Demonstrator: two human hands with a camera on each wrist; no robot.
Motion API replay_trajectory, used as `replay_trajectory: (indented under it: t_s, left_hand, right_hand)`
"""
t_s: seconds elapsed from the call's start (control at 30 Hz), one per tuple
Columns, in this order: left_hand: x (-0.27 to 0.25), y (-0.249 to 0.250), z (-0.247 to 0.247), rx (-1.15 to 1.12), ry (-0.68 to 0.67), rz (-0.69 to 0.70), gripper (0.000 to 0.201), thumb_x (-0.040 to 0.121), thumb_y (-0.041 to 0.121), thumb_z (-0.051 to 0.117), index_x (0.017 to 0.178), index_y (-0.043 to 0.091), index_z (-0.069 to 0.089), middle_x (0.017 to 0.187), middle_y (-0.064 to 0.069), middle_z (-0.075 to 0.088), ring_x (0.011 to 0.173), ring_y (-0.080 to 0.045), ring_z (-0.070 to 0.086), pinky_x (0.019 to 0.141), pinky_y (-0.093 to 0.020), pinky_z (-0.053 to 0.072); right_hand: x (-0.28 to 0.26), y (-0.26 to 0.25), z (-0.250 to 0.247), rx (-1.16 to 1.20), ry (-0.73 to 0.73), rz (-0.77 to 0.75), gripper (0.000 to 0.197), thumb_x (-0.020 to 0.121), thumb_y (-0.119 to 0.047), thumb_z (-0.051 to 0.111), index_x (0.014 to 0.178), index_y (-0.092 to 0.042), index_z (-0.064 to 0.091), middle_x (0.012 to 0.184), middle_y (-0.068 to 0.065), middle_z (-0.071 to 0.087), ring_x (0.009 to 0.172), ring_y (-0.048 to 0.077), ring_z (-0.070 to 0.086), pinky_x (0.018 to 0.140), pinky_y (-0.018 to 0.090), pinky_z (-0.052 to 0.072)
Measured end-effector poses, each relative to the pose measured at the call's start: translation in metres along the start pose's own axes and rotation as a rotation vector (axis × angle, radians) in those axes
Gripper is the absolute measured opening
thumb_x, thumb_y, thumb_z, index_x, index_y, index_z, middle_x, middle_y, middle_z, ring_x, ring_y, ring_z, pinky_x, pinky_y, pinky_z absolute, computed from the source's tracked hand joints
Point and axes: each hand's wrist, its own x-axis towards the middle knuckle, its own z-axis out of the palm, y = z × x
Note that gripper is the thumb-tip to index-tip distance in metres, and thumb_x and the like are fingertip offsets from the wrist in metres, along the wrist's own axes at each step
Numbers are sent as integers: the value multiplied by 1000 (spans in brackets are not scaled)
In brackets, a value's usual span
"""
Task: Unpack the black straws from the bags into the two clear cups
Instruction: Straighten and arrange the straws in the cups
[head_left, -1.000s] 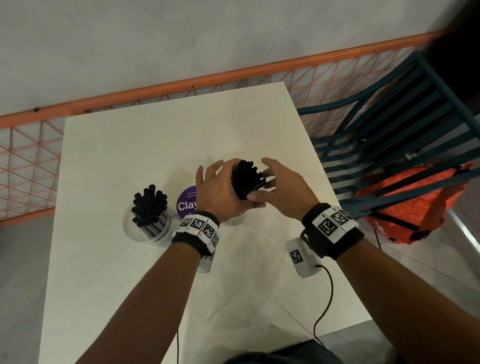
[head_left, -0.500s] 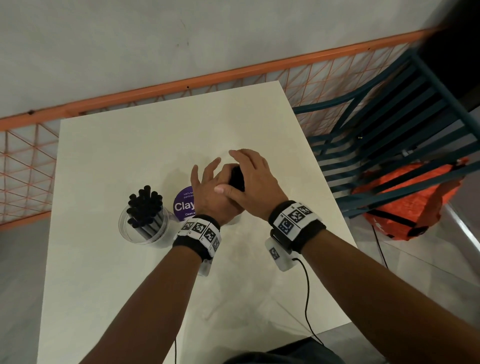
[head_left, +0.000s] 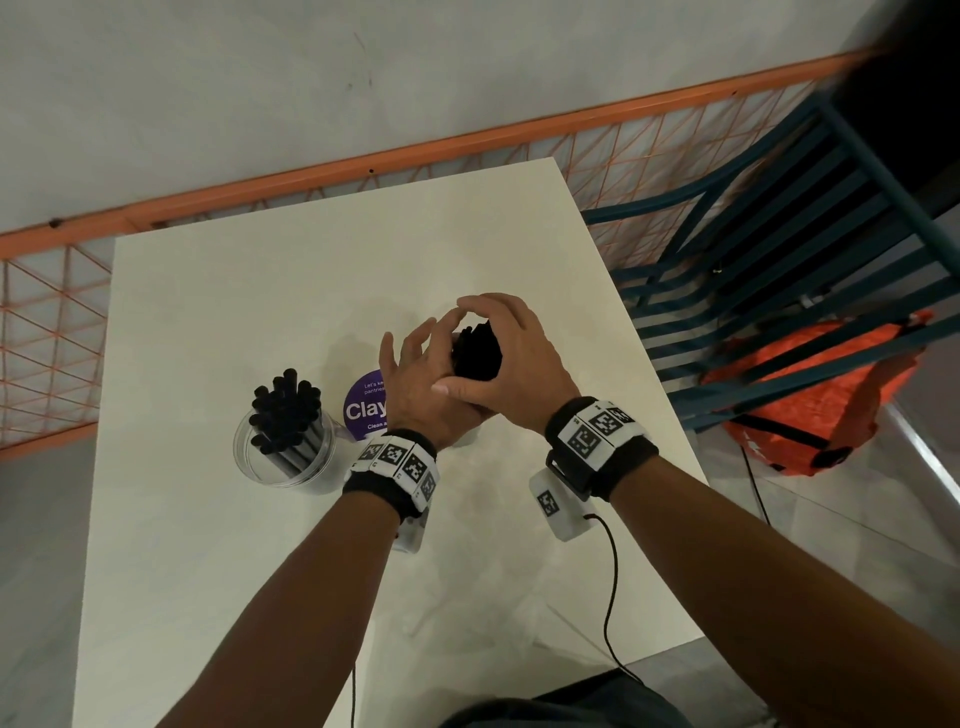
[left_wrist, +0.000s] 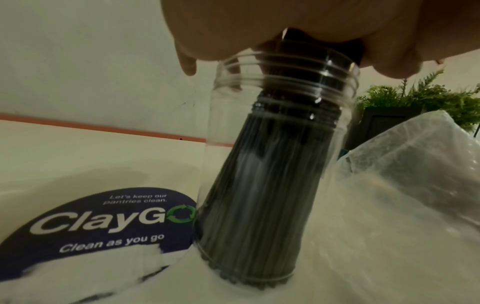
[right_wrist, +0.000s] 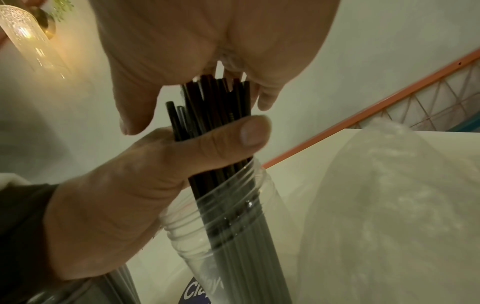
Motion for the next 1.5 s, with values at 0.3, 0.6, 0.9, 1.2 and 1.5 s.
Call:
replay_trajectory:
  t_s: [0.3,0.6,0.9,1.2,1.5]
  left_hand:
    - [5,0,-5,-28,-90,-59,116,43,87,55,143,33,33,138,6,58,142,-21,38,122,-56,8]
    - [3,-1,-22,-157,-103,-101,133,37,85,74,149,34,22,137,14,56,137,-15,42,122,-53,11]
    - [-97,-23,-26,-414,100,-158,56,73,63,68,114,31,50,100,9,64,89,-11,66,74,-40,59]
    - [-181,4,62,199,-585,-164,121,61,80,63,154,27,6,156,-1,30,132,-27,39,103,-43,44]
    - [-171,8,8,-657,-388,-453,23,82,17,50,79,21,72,79,-3,72,70,-22,64,63,-30,45]
  right_hand:
    - [-22,9,-29,31,120,49,76,73,-54,77,137,-29,45,140,-8,42,130,9,42,102,22,36]
    - [-65,37,-65,9,199,156,59,80,-57,68,130,-29,50,131,-8,48,108,4,56,86,15,44]
    - [-110,89,-45,97,-19,844,82,71,-74,66,131,-22,45,110,2,65,96,20,66,89,43,56]
    - [-106,80,39,199,-113,855,79,81,-46,73,142,-40,23,87,9,72,62,26,73,61,40,63]
    - [-171,17,-1,-292,-340,100,30,82,-47,53,97,-22,61,134,1,46,103,25,53,80,29,42]
